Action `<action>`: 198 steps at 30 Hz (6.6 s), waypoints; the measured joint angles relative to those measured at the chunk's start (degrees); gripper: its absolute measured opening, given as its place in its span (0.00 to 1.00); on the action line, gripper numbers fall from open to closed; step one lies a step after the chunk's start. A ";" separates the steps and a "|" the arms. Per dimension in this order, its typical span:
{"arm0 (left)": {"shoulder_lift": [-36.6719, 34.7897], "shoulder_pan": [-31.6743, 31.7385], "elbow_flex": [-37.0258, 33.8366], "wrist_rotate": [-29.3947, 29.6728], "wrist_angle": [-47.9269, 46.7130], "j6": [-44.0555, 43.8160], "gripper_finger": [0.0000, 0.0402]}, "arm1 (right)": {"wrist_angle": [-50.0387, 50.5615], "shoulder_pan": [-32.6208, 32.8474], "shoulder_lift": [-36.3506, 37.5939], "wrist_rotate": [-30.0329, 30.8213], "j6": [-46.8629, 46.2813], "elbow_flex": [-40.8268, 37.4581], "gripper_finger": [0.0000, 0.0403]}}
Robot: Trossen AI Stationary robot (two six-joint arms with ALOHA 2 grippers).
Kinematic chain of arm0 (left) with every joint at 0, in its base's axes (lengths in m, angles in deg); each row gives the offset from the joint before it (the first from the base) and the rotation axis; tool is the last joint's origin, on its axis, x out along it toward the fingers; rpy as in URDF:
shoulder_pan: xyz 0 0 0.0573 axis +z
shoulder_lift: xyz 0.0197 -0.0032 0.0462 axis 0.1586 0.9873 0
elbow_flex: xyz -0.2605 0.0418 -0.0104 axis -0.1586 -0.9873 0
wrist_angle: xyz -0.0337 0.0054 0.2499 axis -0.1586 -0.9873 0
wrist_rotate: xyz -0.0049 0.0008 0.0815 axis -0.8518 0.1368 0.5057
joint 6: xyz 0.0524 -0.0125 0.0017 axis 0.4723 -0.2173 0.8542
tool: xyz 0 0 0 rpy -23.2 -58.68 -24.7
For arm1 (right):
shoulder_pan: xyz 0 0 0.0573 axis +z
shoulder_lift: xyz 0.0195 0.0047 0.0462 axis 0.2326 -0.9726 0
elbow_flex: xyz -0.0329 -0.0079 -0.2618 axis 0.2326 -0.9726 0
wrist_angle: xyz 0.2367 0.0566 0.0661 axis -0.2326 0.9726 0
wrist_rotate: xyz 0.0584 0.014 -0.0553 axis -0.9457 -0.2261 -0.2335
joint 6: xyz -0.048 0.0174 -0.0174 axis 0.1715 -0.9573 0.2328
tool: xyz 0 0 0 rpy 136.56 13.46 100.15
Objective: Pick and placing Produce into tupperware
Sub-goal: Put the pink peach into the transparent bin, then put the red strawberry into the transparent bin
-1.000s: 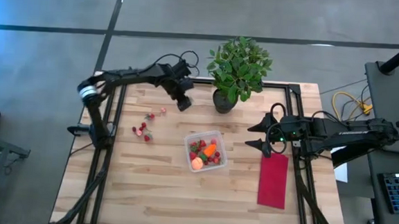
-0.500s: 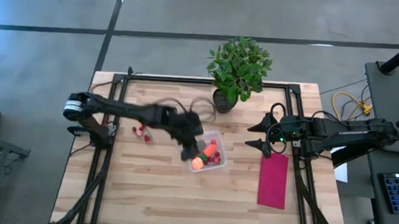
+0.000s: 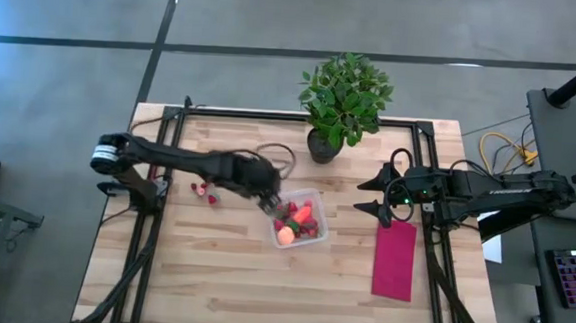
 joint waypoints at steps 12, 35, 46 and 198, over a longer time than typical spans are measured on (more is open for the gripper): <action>0.87 25.37 -4.57 -4.14 -7.97 6.46 0.62 | 0.19 0.00 0.00 0.00 0.00 0.00 0.77; 10.89 35.67 -9.82 -12.08 4.15 17.02 0.62 | 0.16 0.00 0.00 -0.02 0.00 0.00 0.78; 11.41 35.70 -10.02 -10.09 3.25 18.07 0.47 | 0.16 0.00 0.00 -0.01 0.00 0.00 0.76; 0.58 7.15 -2.34 -28.70 19.65 37.59 0.34 | 0.16 0.00 -0.02 -0.07 0.48 0.00 0.77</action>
